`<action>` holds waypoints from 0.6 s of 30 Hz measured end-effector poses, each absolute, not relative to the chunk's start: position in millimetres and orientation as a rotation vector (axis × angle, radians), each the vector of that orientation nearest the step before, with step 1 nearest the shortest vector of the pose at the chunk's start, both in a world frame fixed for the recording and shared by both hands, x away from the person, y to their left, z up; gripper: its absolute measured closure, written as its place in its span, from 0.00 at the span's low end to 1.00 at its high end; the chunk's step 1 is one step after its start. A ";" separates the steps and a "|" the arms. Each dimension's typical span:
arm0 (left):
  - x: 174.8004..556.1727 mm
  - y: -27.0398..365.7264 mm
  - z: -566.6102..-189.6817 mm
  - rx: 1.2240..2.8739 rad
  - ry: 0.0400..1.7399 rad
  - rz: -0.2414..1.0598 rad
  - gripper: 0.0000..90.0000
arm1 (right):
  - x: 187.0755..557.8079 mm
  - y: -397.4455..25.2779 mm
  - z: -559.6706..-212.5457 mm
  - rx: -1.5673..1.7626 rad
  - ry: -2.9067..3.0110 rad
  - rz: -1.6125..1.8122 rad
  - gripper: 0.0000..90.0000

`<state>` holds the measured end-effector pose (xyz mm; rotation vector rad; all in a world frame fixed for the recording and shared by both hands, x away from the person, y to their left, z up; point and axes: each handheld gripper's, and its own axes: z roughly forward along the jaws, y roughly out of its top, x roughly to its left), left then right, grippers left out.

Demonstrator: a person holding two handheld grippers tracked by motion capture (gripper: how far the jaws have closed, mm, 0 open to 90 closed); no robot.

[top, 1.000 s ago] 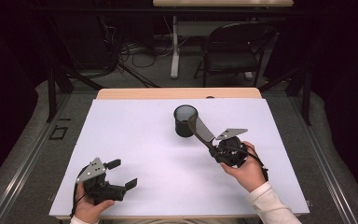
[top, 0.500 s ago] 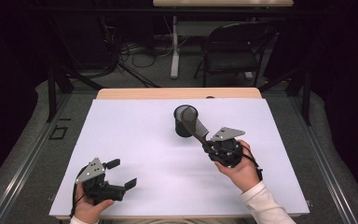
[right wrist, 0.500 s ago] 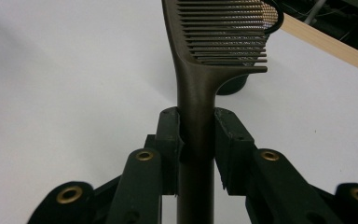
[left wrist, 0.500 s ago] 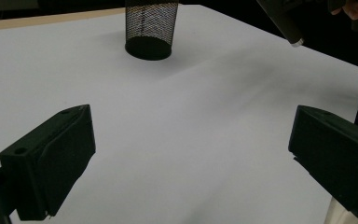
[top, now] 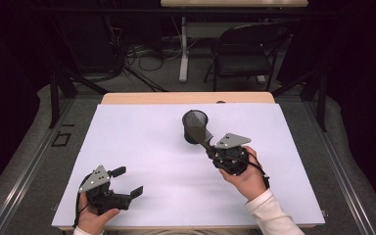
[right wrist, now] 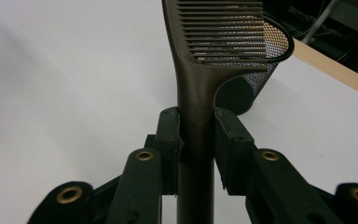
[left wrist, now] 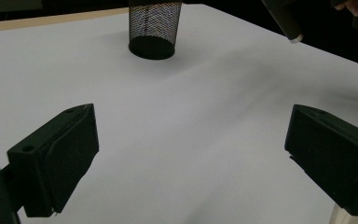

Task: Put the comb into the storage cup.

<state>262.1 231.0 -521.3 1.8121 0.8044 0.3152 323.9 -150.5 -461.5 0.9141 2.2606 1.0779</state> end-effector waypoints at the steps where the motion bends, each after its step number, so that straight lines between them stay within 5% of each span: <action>1: 262.2 231.1 -521.3 1.812 0.805 0.315 0.03 | 323.6 -150.0 -461.4 0.909 2.260 1.077 0.81; 18: 267.7 228.2 -517.4 1.772 0.810 0.320 0.06 | 308.0 -138.2 -478.8 0.832 2.182 1.117 0.81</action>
